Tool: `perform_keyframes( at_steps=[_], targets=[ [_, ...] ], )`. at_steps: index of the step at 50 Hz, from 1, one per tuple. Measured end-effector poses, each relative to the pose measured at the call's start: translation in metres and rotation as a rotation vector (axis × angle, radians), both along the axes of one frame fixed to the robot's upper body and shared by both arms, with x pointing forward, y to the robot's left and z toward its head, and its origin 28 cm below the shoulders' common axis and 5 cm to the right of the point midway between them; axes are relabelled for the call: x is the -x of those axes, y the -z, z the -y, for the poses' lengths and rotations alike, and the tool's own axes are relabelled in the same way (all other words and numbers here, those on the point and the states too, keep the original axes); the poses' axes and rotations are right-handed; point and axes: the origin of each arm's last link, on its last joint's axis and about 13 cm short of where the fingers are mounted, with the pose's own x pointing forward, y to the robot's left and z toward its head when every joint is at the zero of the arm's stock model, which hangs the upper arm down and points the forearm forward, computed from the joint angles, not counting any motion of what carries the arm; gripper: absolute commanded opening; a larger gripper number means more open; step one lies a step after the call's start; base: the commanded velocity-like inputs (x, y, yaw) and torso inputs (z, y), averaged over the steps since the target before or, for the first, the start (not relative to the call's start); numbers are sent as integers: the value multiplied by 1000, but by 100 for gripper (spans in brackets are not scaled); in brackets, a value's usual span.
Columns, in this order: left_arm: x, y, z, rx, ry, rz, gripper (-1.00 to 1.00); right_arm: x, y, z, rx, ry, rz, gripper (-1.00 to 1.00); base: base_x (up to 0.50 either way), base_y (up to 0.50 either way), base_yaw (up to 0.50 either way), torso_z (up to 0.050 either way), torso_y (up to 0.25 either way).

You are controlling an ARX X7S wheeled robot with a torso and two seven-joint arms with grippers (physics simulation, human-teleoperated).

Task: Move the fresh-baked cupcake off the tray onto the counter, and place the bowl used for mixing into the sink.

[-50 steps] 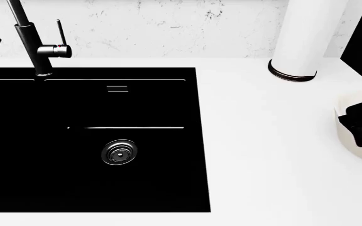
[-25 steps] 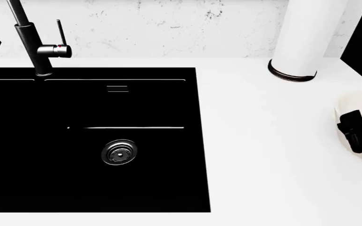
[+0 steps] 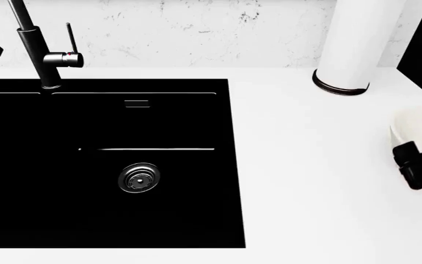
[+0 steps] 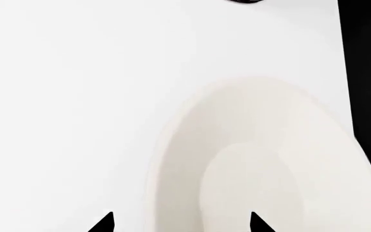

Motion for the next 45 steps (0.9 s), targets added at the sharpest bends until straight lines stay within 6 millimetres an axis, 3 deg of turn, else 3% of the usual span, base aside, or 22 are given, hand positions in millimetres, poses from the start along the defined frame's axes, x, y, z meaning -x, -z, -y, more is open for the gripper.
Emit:
perform_keyframes(
  at_steps=[45],
  targets=[
    [-1, 4, -2, 0, -5, -5, 100, -16, 20, -6, 76, -11, -79, 100, 0, 0, 0, 0, 0]
  ],
)
